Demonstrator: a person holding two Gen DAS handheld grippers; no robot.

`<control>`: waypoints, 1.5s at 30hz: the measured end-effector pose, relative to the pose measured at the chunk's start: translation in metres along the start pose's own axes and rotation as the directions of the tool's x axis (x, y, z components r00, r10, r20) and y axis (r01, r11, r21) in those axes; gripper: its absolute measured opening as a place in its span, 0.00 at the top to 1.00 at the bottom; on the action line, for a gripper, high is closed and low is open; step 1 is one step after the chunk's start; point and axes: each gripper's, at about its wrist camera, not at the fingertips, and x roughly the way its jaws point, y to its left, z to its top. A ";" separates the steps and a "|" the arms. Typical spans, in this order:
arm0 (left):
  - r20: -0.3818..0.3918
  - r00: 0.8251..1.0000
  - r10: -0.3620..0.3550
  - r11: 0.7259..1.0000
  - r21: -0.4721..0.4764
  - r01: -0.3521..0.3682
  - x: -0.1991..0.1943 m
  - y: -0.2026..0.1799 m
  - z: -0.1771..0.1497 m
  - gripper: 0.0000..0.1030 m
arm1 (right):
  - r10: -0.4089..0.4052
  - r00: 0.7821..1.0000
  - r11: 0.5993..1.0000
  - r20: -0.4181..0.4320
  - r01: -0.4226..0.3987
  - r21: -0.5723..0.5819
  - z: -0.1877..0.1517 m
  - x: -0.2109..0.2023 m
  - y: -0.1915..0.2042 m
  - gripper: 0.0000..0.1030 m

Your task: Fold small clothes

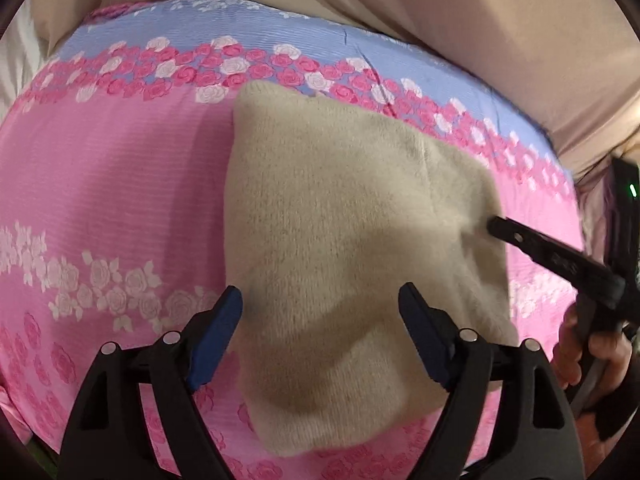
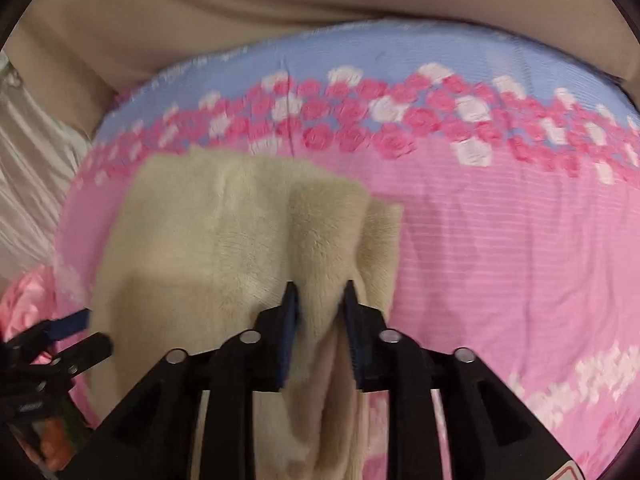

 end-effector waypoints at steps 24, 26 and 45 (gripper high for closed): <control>-0.192 0.974 -0.116 0.993 -0.046 0.109 0.024 0.024 -0.059 0.37 | 0.160 0.971 0.974 -0.179 -0.127 0.186 -0.115 0.008 -0.029 0.65; -0.138 0.988 -0.072 0.997 -0.024 0.069 -0.002 0.016 -0.055 0.35 | 0.135 0.987 0.976 -0.084 -0.118 0.185 -0.106 -0.029 -0.026 0.67; 0.164 0.964 0.208 0.941 0.237 -0.243 -0.039 -0.064 -0.059 0.14 | -0.153 0.979 0.987 0.131 0.145 0.066 -0.085 -0.076 0.047 0.69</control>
